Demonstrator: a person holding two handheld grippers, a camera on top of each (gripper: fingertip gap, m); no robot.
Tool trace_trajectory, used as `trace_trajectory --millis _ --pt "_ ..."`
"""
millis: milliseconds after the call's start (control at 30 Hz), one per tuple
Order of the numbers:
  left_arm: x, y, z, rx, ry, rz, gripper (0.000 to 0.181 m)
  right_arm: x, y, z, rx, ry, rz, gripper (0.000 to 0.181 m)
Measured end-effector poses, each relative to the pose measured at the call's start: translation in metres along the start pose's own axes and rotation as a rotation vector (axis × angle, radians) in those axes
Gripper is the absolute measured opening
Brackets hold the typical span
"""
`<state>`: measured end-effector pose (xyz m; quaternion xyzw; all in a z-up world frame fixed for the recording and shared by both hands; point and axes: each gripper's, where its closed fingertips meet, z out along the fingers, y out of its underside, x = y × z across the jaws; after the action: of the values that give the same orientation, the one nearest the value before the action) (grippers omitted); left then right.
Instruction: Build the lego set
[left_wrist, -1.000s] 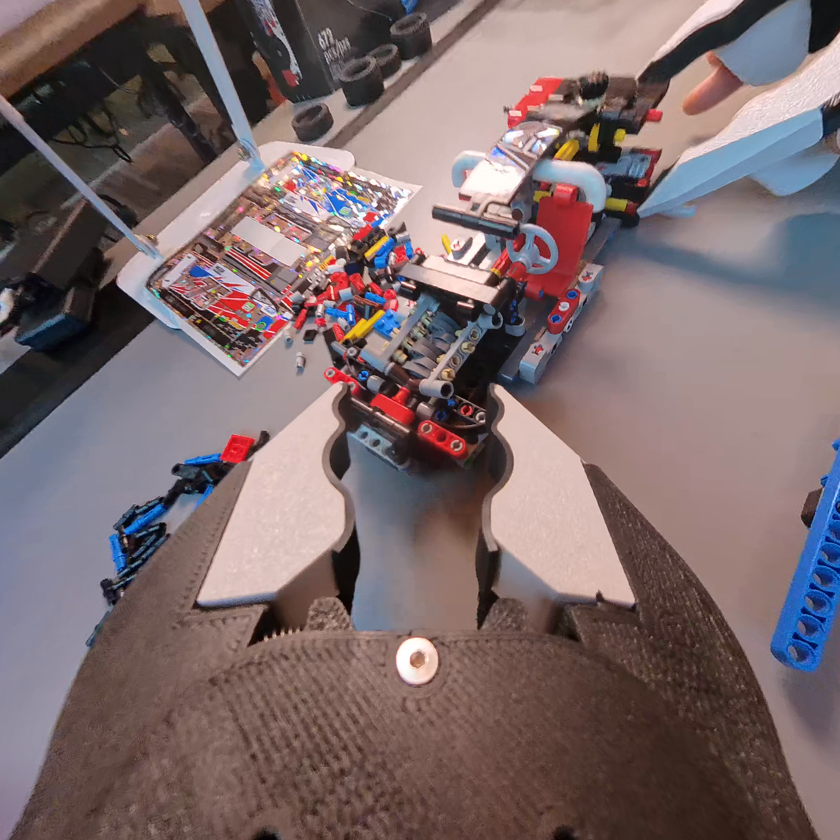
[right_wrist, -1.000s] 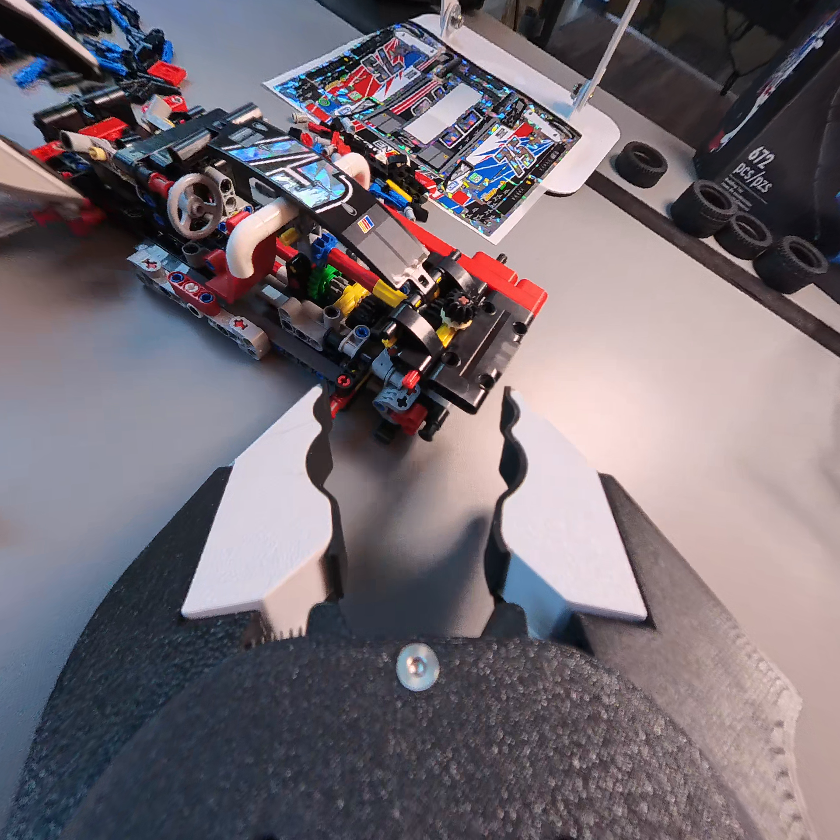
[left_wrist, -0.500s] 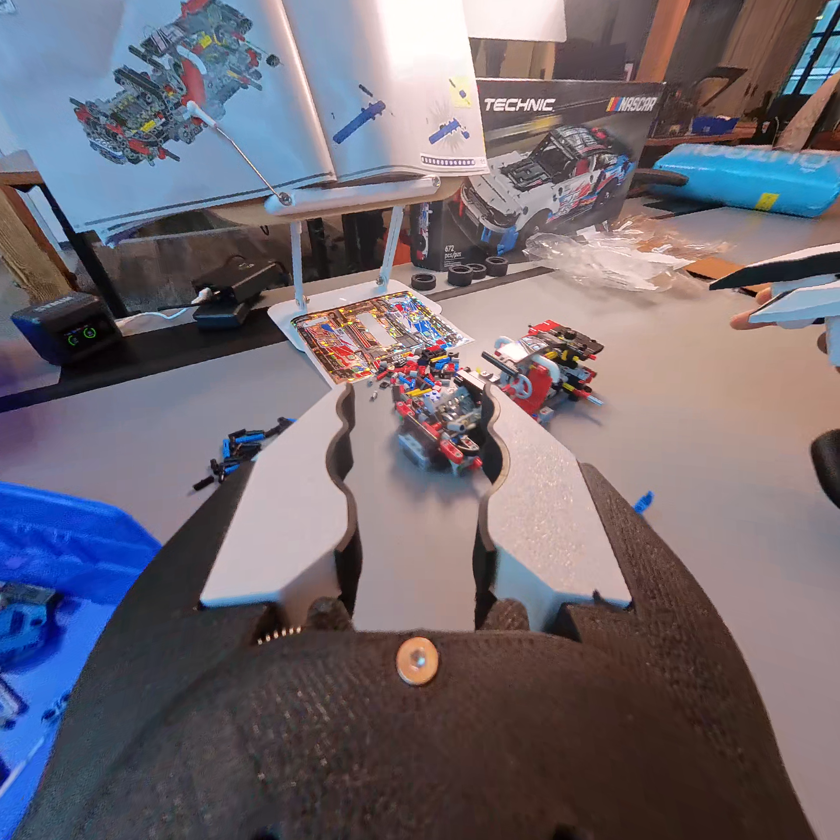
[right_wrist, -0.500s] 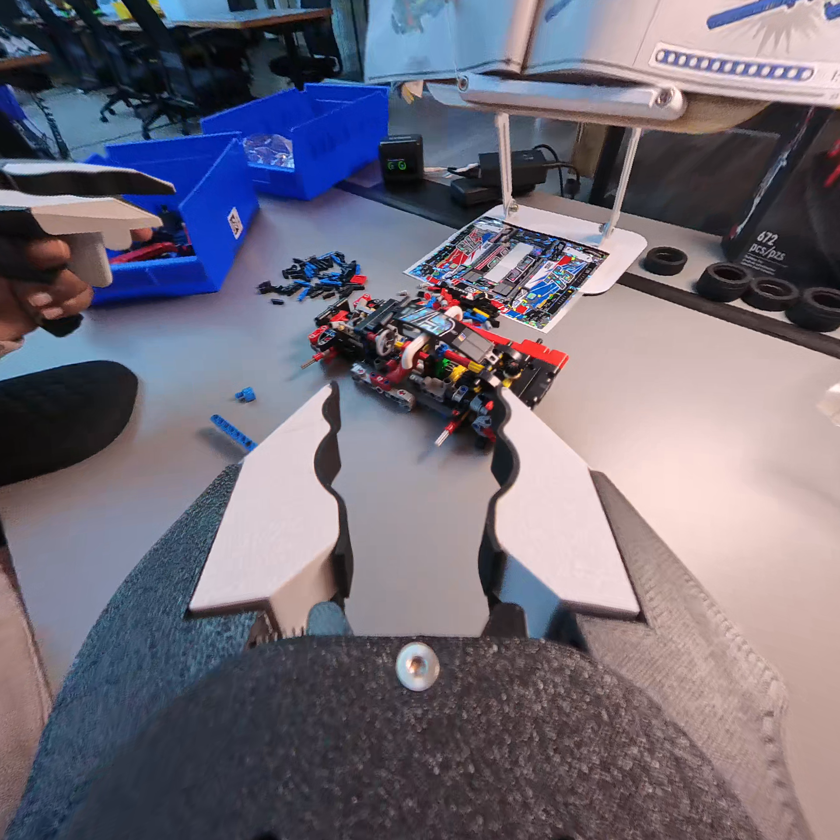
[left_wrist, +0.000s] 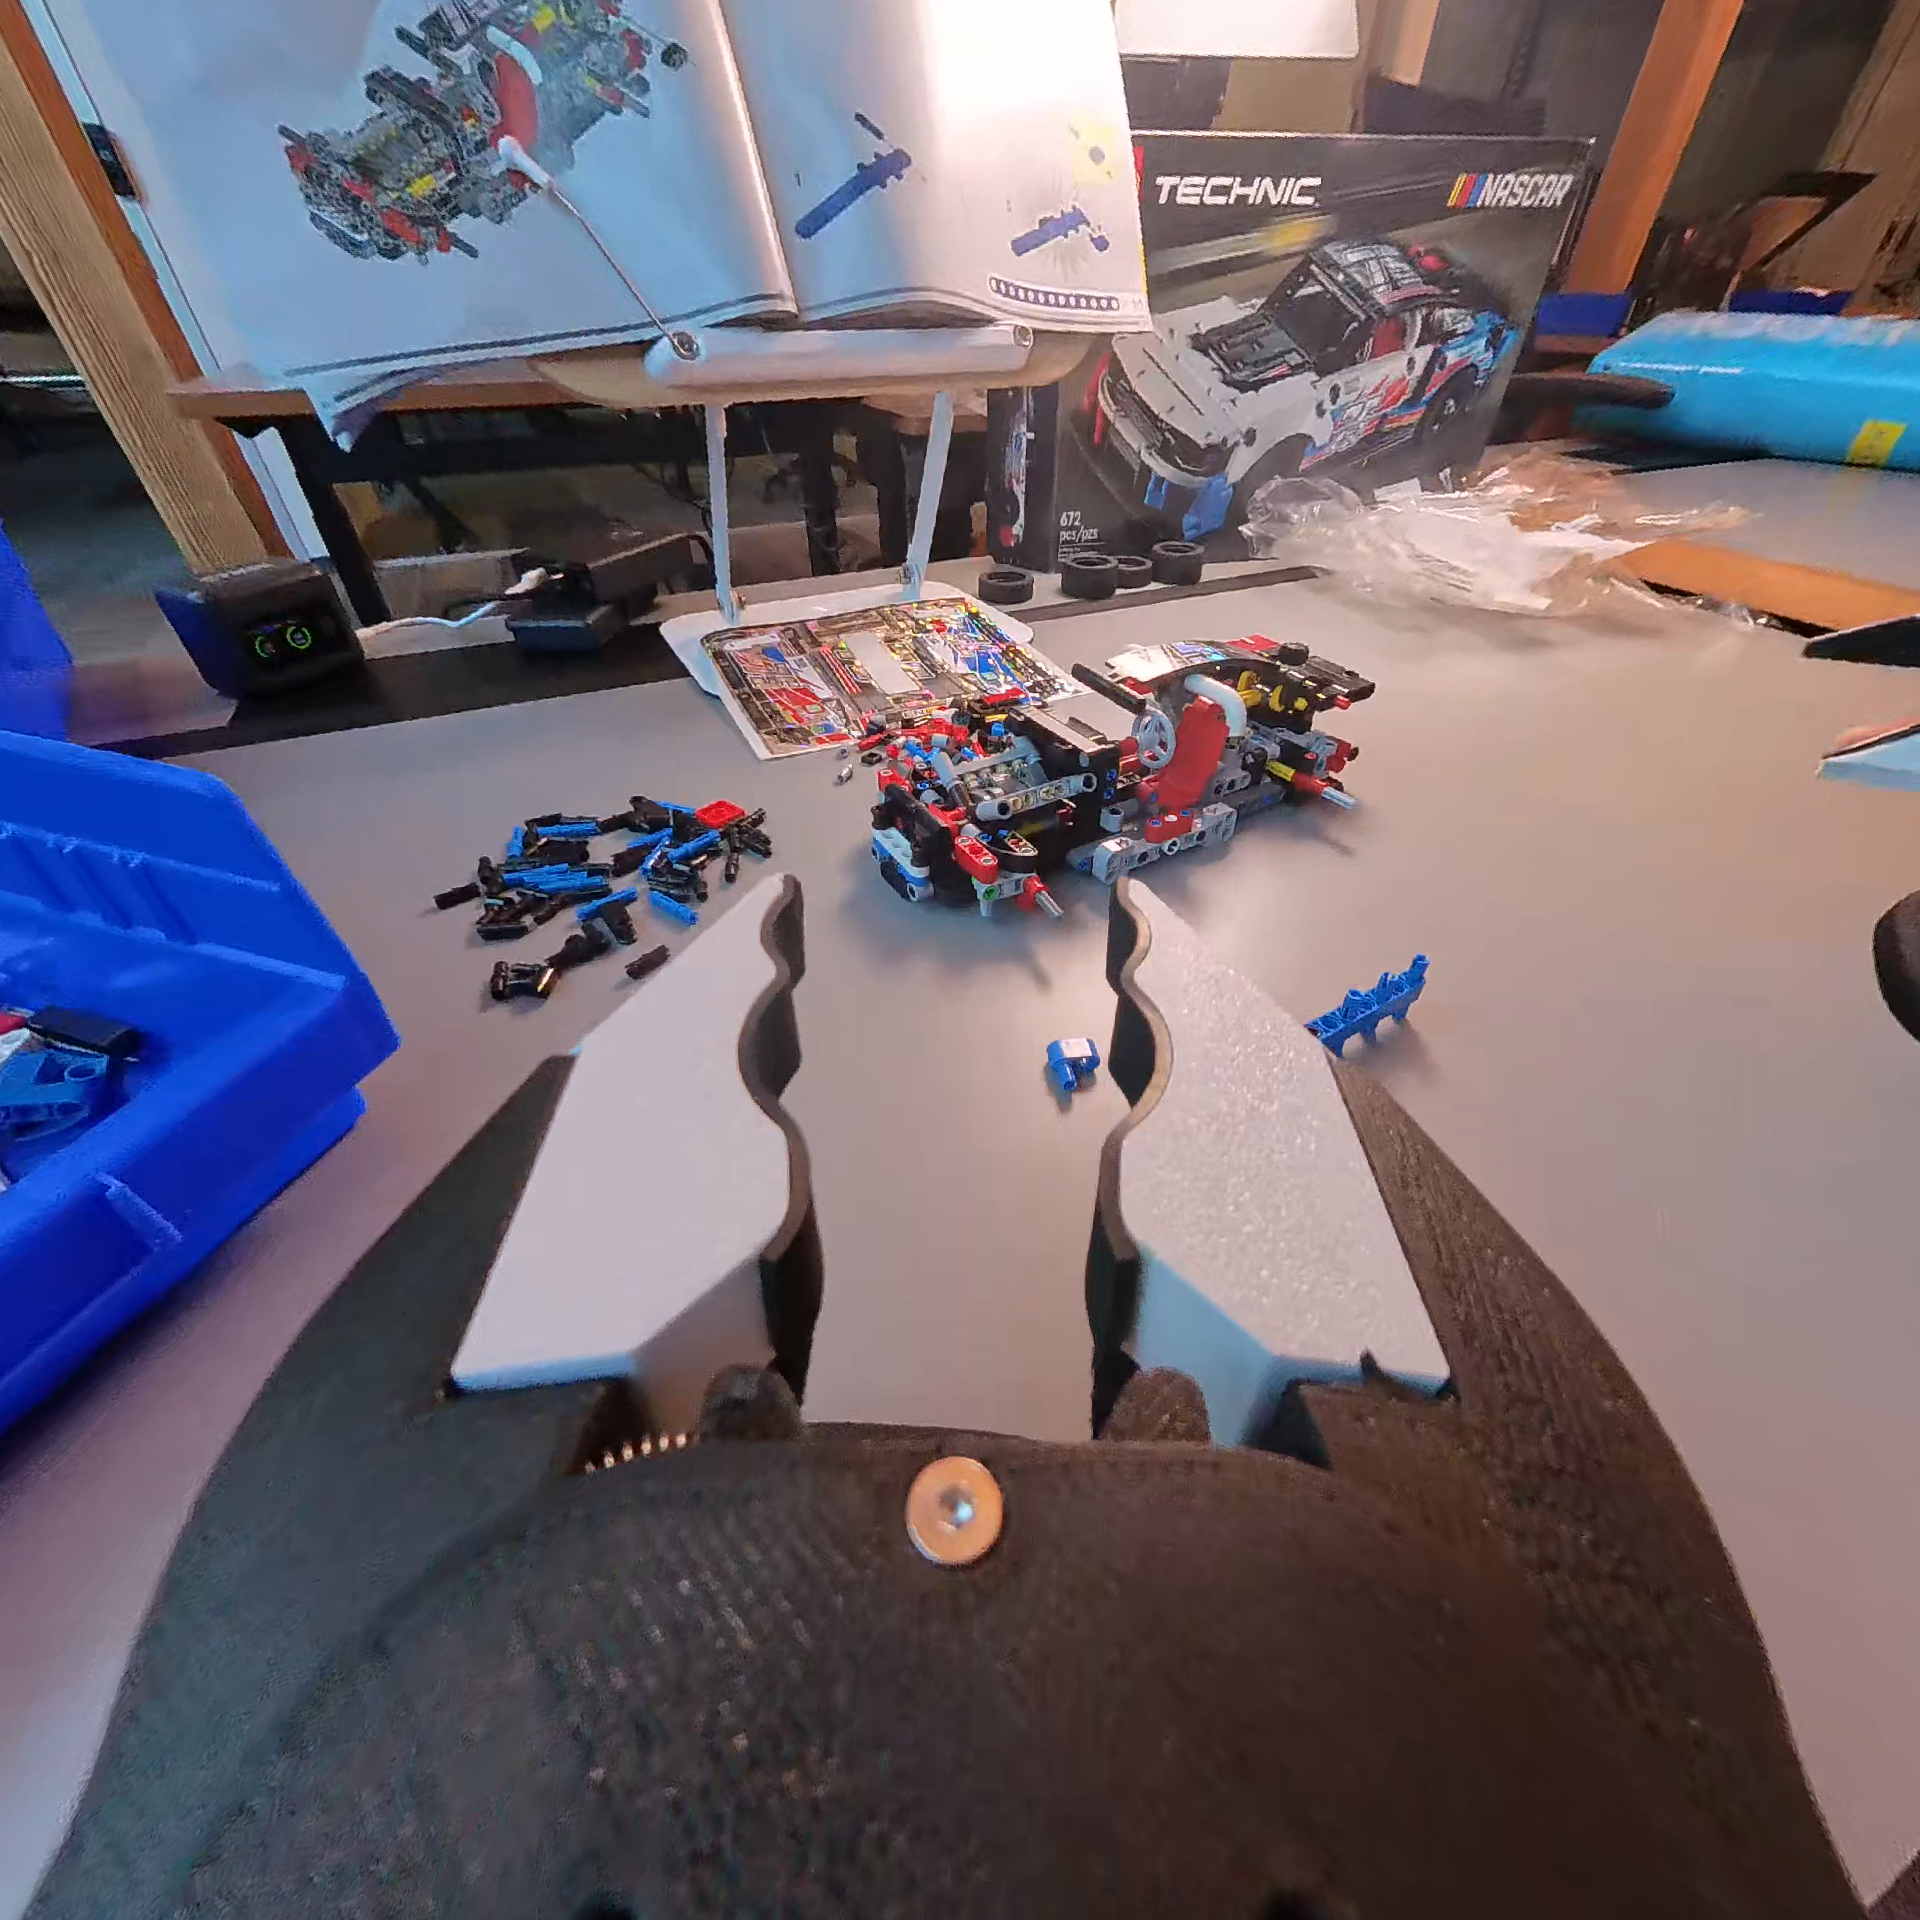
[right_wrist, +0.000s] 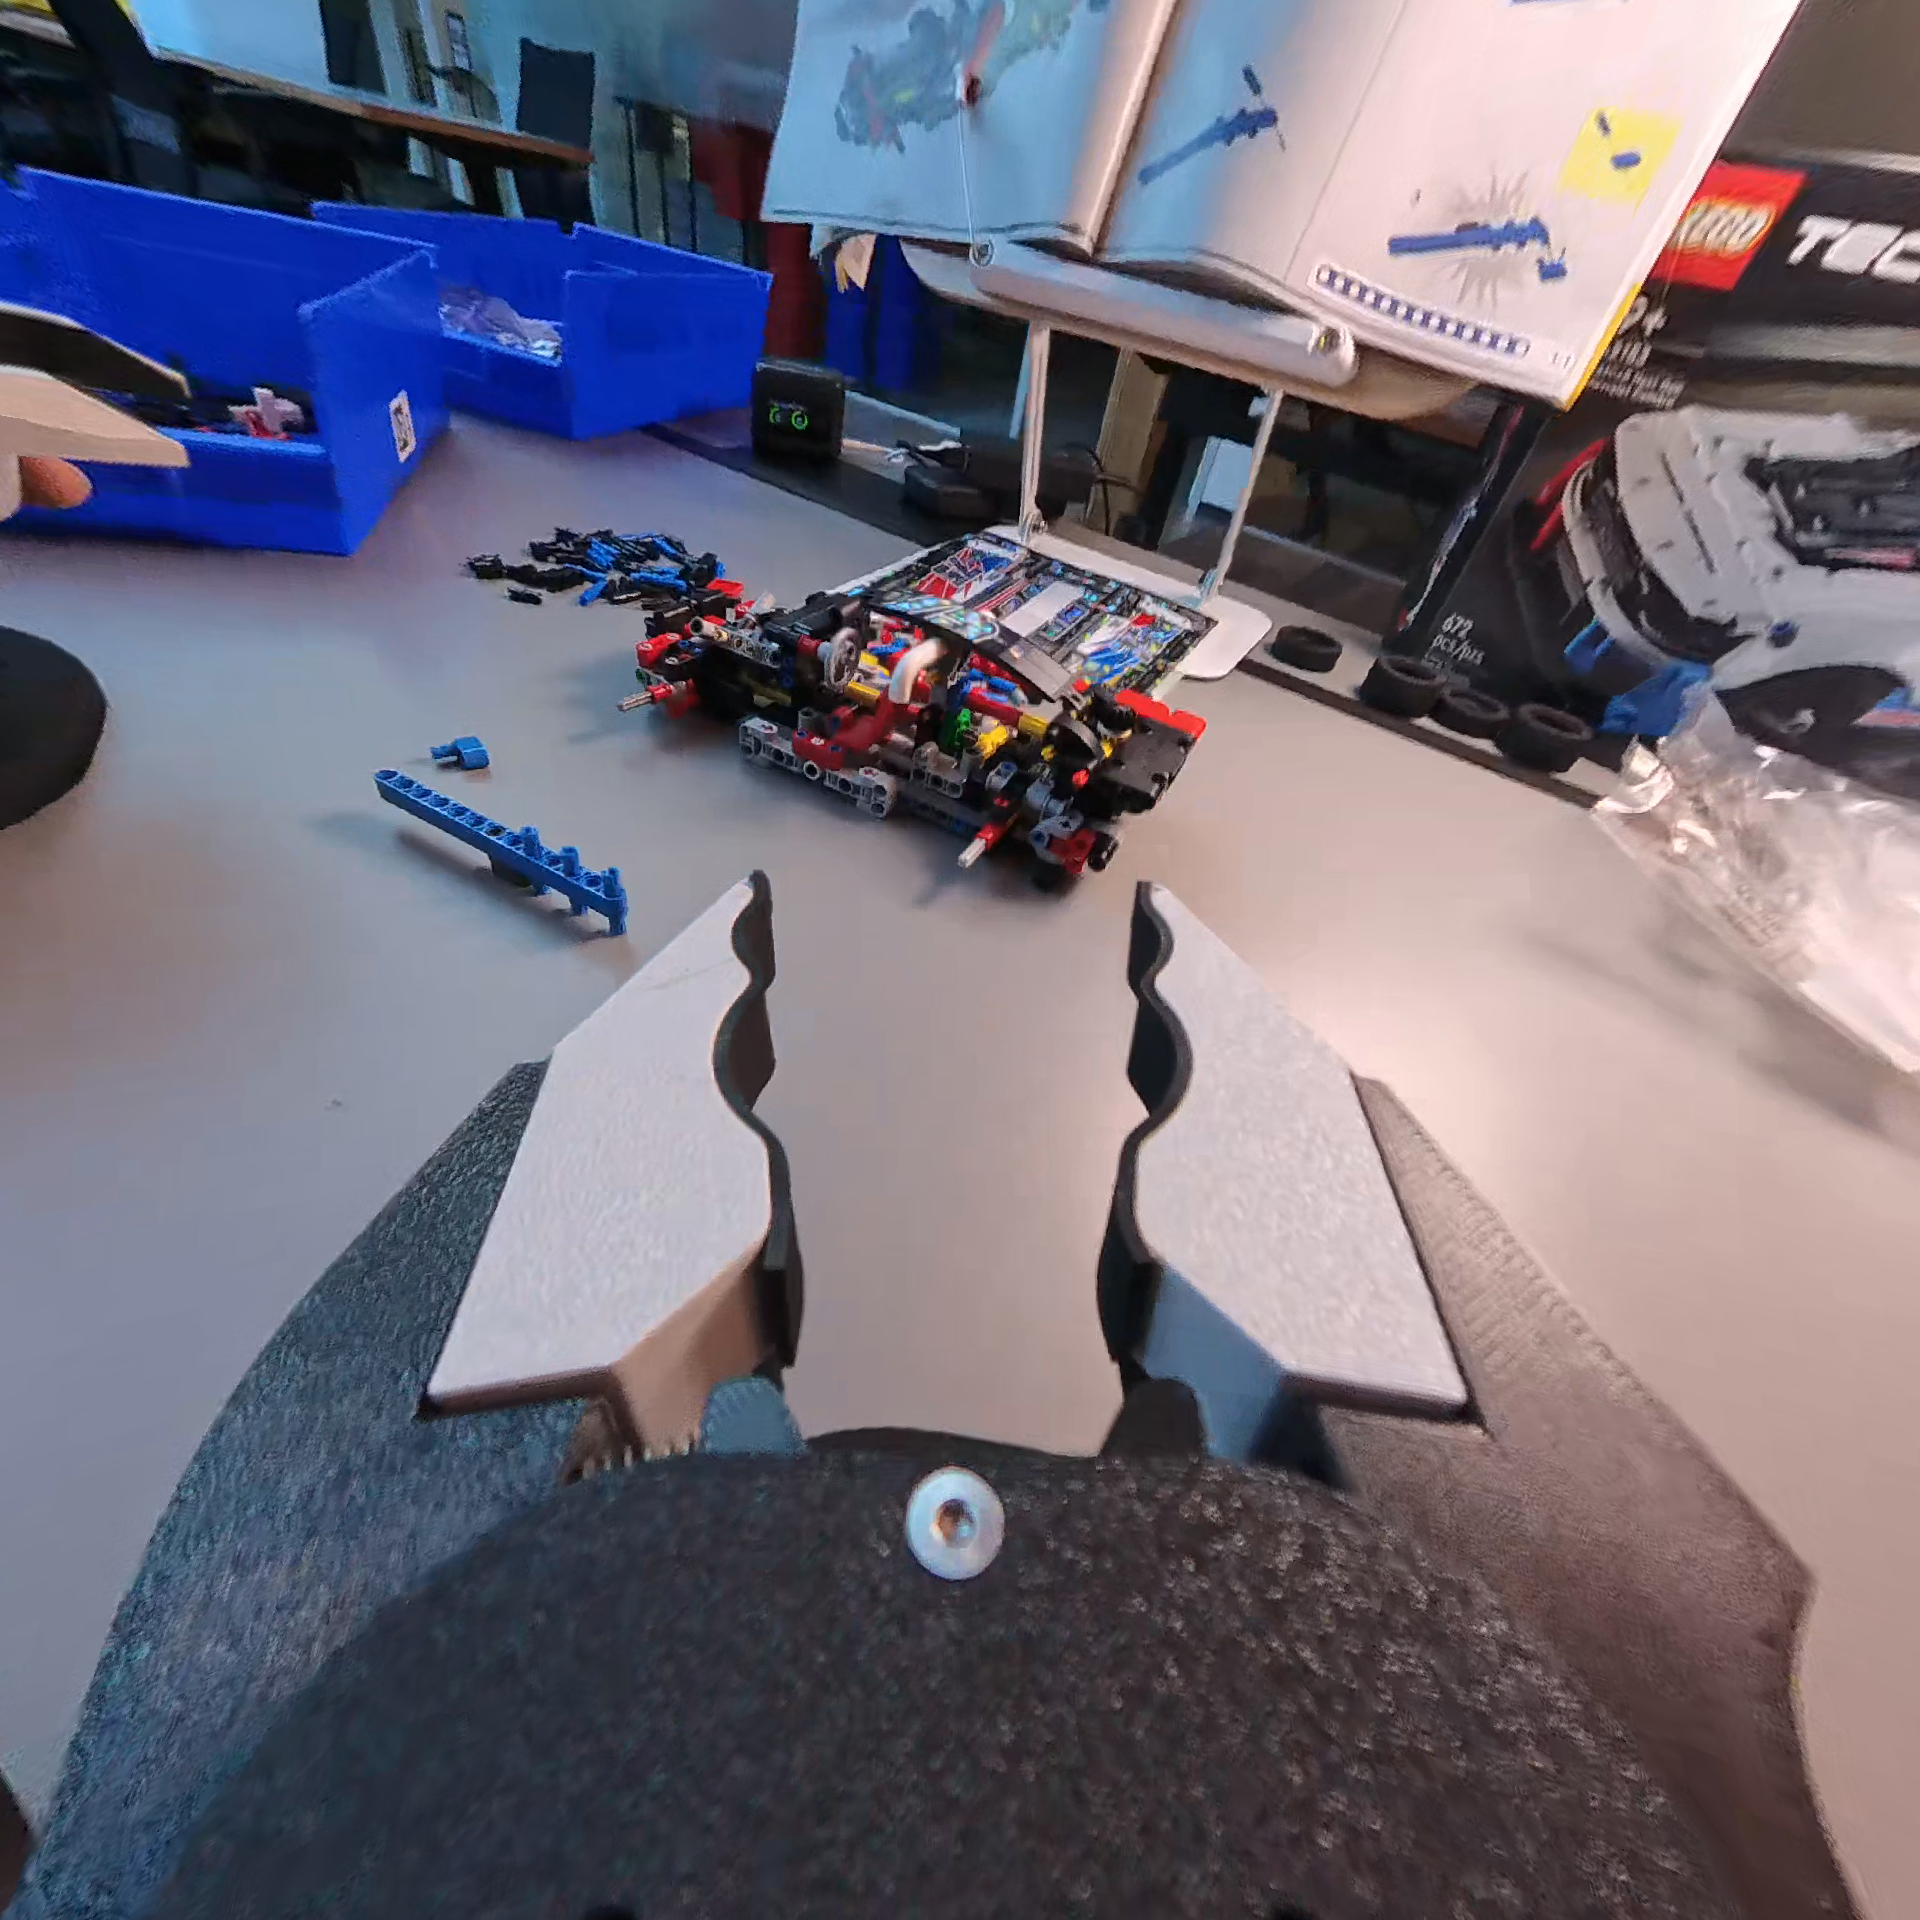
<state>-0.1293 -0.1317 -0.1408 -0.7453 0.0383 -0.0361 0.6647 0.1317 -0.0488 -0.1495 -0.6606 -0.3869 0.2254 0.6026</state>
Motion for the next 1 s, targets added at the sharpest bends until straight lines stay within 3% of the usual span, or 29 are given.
trace_trajectory --millis 200,467,1000 --pt "0.006 0.005 0.004 -0.033 0.018 0.041 0.061 0.010 0.002 0.001 0.001 -0.036 0.150 0.065" --pt "0.014 0.004 0.006 -0.024 0.025 0.116 0.060 0.005 0.004 0.004 -0.022 -0.039 0.107 0.066" --pt "0.012 0.005 0.006 -0.031 0.021 0.099 0.059 0.007 0.001 0.002 0.003 -0.030 0.103 0.066"
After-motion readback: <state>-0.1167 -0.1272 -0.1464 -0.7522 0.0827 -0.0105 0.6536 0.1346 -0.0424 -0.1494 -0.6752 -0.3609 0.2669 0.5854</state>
